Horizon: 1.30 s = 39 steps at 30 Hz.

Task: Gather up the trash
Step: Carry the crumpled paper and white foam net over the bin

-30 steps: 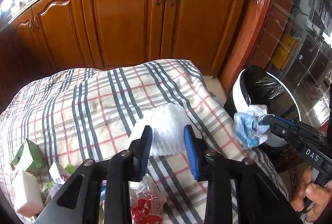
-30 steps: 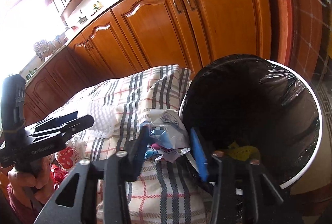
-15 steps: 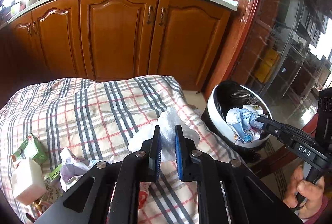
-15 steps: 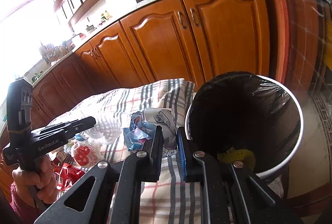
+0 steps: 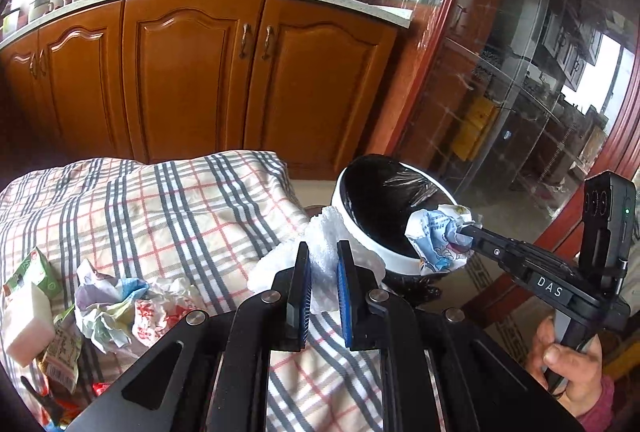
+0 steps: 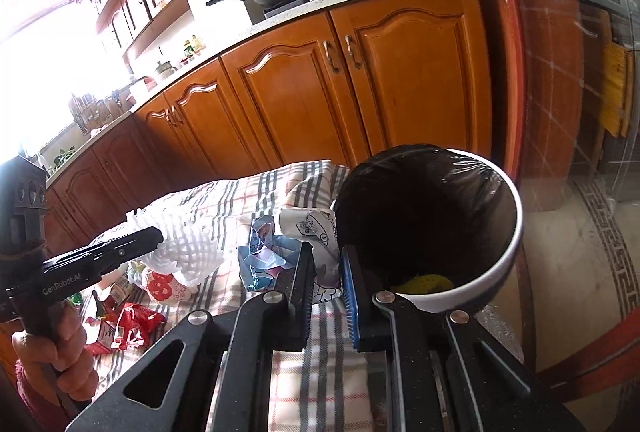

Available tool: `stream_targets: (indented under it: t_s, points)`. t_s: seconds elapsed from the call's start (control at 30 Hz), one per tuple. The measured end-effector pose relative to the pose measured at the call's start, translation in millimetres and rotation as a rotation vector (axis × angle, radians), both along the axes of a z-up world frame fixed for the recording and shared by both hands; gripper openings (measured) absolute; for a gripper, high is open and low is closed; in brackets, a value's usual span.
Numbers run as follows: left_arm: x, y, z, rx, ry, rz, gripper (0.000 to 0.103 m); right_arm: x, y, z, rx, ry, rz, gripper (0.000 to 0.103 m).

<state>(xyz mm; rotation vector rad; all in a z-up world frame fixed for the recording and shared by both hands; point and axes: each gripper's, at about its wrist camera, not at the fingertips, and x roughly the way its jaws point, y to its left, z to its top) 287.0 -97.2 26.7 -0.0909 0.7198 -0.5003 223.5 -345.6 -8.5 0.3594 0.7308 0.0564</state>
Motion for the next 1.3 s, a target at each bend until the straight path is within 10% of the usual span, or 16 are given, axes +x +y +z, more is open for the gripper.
stream_targets:
  t_s: [1.3]
  points:
    - [116.8, -141.1, -11.3, 0.125, 0.077, -0.15, 0.011, 50.4, -84.0, -21.7, -0.146, 0.181, -0.058, 0.013]
